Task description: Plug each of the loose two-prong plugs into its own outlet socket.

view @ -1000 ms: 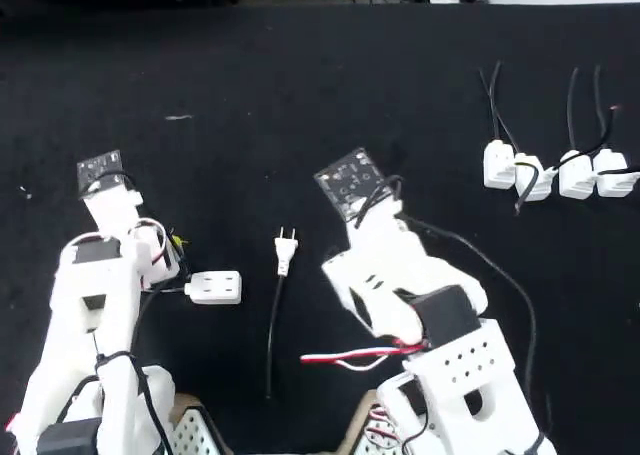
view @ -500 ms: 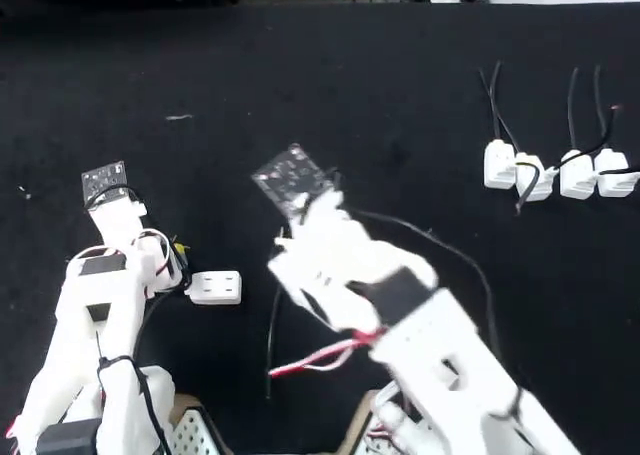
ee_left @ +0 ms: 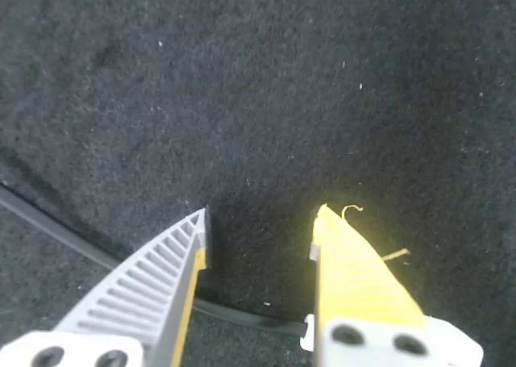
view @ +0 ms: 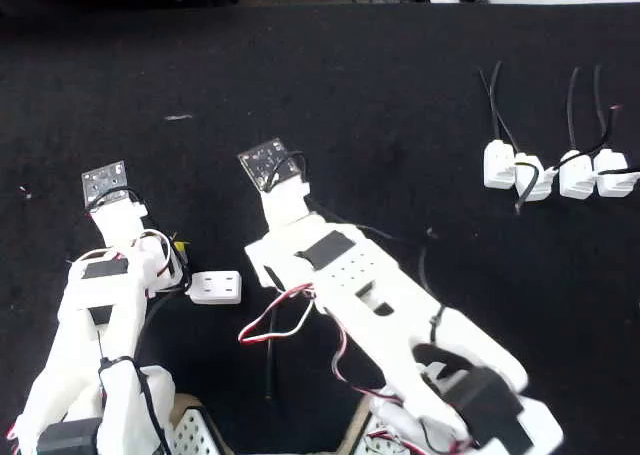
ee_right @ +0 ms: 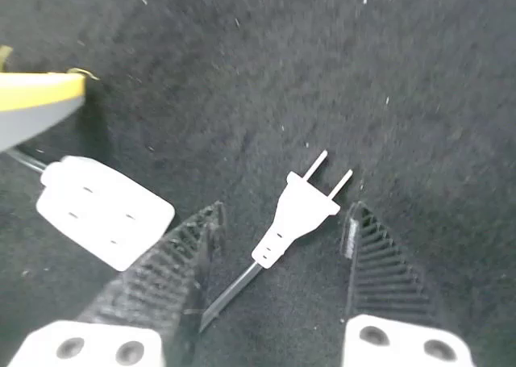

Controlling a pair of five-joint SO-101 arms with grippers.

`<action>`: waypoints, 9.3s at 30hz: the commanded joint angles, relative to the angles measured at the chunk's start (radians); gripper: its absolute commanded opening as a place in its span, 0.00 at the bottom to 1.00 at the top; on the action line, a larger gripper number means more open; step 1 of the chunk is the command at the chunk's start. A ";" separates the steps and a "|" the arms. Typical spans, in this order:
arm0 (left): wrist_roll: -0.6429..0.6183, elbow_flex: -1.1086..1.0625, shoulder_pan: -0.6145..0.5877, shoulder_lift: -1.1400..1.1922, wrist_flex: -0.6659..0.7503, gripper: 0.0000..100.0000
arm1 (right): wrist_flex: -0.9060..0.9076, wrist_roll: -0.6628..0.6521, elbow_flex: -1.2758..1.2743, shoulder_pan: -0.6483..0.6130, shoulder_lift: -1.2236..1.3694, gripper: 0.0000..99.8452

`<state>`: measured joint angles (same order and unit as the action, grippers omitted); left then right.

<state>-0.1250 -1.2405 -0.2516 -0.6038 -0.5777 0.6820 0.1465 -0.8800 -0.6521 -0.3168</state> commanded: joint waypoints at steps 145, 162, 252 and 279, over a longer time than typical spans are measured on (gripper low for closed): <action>0.006 0.001 0.010 -0.009 0.014 0.22 | 0.261 -0.833 -0.412 0.066 -0.380 0.01; 0.006 0.002 0.010 -0.009 0.017 0.22 | 0.247 -0.758 -0.367 0.206 -0.484 0.01; -0.003 0.131 -0.128 -0.133 -0.244 0.22 | 0.012 -0.442 -0.045 -0.167 -0.268 0.01; -0.003 -0.200 0.068 -1.215 -0.473 0.22 | -0.290 -0.253 -0.286 -0.170 -0.418 0.01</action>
<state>-0.1266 -1.4523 -0.2010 -1.8159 -1.0472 0.4442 -0.1619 -1.1715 -0.8040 -0.6974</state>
